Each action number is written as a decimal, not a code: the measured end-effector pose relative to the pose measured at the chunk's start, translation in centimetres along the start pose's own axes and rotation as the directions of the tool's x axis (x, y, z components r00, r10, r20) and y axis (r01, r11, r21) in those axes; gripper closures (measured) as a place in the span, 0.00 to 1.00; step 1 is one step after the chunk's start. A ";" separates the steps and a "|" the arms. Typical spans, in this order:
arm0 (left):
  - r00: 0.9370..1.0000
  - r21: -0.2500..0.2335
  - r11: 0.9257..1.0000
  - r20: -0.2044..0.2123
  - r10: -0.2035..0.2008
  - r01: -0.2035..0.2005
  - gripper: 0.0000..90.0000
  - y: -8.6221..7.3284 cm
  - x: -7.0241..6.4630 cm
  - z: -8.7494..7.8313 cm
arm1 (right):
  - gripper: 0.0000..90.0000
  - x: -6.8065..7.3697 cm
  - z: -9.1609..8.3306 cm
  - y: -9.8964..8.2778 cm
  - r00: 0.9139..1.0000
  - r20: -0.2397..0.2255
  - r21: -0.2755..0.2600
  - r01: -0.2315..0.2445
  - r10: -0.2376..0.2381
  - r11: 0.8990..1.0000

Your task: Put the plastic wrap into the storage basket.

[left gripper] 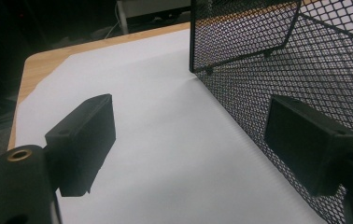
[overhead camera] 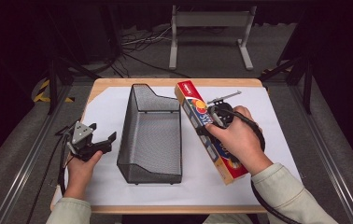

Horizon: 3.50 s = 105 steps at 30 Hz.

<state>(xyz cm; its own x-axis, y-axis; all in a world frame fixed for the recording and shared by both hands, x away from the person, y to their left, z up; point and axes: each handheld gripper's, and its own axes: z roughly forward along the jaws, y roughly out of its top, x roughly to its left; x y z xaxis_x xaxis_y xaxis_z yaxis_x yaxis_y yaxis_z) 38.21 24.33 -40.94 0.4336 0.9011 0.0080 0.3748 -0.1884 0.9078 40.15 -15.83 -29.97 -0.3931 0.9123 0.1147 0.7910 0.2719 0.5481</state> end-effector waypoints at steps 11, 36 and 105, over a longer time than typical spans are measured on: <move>1.000 0.003 1.000 -0.005 0.001 -0.001 0.19 0.0 0.0 0.0 | 0.44 3.1 0.6 0.9 1.000 -0.028 -0.009 0.011 -0.011 1.000; 1.000 -0.002 1.000 -0.005 0.003 -0.003 0.19 0.1 0.1 0.2 | 0.44 8.0 2.7 1.9 0.997 -0.070 0.009 0.012 -0.011 1.000; 1.000 0.014 1.000 -0.018 0.014 -0.014 0.18 -0.4 0.2 -0.1 | 0.43 10.5 10.0 4.1 0.997 -0.009 0.236 -0.077 0.081 0.969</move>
<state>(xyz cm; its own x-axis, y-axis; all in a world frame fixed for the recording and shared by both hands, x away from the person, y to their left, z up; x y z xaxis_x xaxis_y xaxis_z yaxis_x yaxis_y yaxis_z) 38.03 24.68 -41.29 0.4243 0.9051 0.0281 0.3800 -0.2061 0.9017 43.92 -2.09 -34.82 -0.3317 0.9286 0.1662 0.9070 0.2655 0.3268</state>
